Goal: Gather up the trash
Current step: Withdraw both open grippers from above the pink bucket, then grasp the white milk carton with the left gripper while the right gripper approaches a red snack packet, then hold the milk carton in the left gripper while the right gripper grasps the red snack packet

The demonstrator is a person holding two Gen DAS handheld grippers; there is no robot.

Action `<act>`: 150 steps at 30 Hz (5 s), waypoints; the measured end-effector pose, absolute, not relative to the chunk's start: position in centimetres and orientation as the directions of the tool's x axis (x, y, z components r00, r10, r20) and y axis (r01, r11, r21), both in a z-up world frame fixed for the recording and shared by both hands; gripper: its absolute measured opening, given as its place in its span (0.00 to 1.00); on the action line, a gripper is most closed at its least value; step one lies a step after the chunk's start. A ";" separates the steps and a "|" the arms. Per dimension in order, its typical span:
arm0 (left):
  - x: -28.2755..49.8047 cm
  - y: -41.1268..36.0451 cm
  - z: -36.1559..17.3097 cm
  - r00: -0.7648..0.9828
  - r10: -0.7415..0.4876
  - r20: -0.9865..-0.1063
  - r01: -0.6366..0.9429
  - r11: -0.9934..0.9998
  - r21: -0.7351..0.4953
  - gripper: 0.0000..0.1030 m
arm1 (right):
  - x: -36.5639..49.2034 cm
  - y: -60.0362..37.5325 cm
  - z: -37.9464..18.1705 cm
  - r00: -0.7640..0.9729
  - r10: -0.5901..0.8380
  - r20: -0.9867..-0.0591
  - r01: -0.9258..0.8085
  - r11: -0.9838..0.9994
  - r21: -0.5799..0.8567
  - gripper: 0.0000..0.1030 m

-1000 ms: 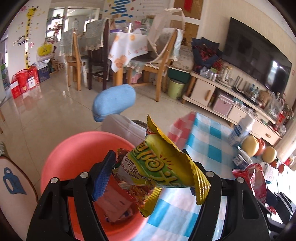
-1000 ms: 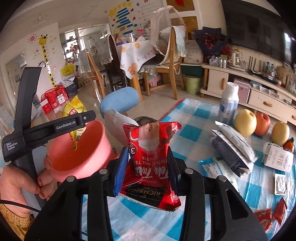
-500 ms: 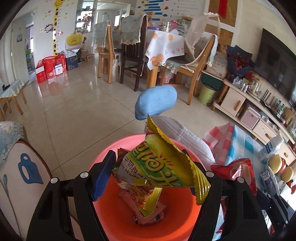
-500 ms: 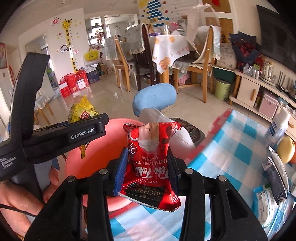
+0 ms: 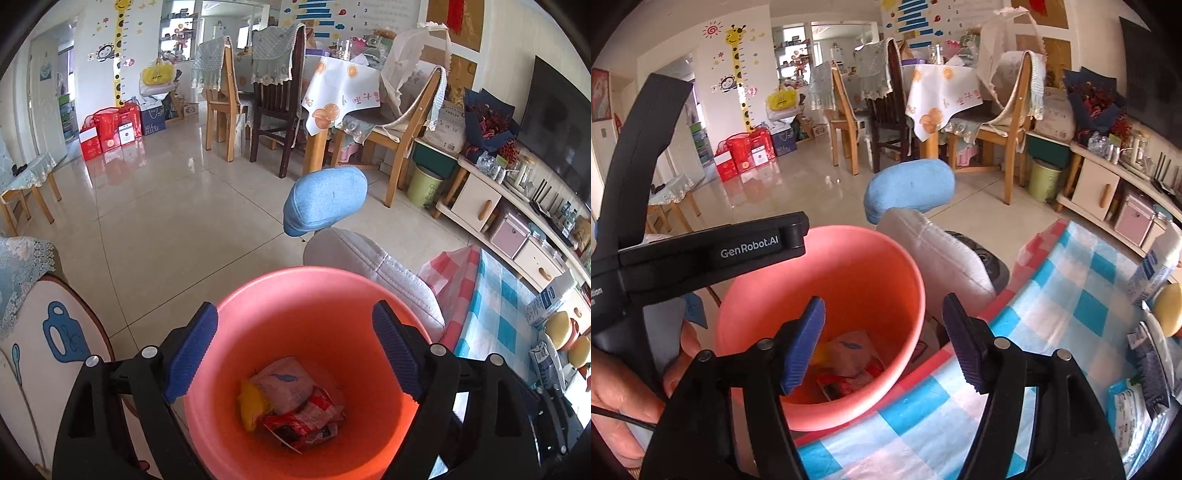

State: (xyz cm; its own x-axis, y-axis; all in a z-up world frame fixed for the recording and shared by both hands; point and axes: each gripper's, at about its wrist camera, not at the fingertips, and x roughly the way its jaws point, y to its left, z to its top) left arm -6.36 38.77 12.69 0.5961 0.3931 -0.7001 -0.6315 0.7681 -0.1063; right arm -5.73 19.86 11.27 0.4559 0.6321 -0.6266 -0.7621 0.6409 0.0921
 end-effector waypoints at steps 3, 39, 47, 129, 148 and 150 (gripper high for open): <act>-6.2 38.0 12.9 0.602 0.395 -0.694 -0.620 0.779 -0.094 0.85 | -5.7 18.2 11.5 0.499 0.612 -0.614 -0.730 0.678 0.083 0.76; -0.6 20.7 13.4 0.682 0.338 -0.649 -0.309 0.937 0.163 0.92 | -6.6 -2.4 8.8 0.661 0.392 -0.640 -0.467 0.882 0.057 0.90; -0.4 16.6 13.6 0.737 0.234 -0.634 -0.201 0.972 0.124 0.92 | -6.7 -7.7 8.2 0.693 0.363 -0.623 -0.399 0.913 0.088 0.90; 1.0 -5.1 7.7 0.581 -0.310 -0.752 0.378 0.922 -0.087 0.53 | -1.9 -29.6 2.2 0.515 0.308 -0.800 -0.082 0.947 0.311 0.90; -1.7 -0.3 8.7 0.641 -0.340 -0.688 0.306 0.936 -0.177 0.53 | -0.3 -25.7 1.7 0.580 0.205 -0.789 -0.132 0.979 0.158 0.80; -1.9 0.0 8.9 0.642 -0.349 -0.683 0.309 0.933 -0.187 0.53 | -0.2 -25.6 1.7 0.581 0.189 -0.792 -0.126 0.982 0.141 0.72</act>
State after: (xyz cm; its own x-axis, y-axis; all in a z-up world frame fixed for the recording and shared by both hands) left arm -1.87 0.01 8.87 0.6415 -0.3492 -0.6830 0.3088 0.9326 -0.1868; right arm -0.21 -25.62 1.67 0.5813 0.1885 -0.7916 -0.1261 0.9819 0.1413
